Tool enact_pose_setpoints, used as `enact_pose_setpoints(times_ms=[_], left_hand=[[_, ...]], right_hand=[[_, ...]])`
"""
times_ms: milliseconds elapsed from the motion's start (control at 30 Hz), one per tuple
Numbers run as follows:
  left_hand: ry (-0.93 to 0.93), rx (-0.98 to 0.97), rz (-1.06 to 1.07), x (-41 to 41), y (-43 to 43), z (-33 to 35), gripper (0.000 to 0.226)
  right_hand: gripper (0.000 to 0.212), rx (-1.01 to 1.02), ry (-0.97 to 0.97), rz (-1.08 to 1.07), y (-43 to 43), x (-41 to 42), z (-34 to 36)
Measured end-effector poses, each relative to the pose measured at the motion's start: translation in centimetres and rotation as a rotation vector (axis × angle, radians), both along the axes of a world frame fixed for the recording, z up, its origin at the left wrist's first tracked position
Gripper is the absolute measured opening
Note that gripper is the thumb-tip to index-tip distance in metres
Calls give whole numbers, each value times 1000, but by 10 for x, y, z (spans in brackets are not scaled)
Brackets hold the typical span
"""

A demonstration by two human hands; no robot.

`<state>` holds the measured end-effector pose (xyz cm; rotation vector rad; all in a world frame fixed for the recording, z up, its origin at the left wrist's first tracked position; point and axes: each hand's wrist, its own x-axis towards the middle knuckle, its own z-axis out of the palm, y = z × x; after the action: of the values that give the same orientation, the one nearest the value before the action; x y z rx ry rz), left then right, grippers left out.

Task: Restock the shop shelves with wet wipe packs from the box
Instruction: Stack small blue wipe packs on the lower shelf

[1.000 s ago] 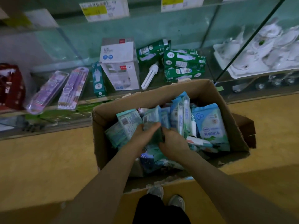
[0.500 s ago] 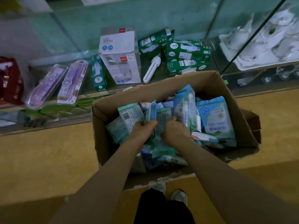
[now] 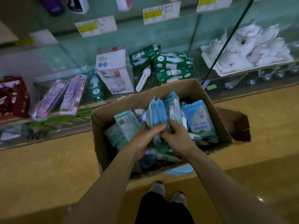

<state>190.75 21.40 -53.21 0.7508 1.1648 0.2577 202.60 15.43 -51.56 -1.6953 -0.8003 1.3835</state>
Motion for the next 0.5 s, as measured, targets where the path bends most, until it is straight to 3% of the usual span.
enact_pose_setpoints(times_ms=[167,333,500], left_hand=[[-38,4,-52,26,-5,35,69],[-119,-124,-33,49,-8,67,28],[-104,-172,-63,68,-12,88,27]], right_hand=[[33,95,66,5,-15,21,37],[35,127,-26,76,-19,45,69],[39,36,-14,148,-22,65,91]])
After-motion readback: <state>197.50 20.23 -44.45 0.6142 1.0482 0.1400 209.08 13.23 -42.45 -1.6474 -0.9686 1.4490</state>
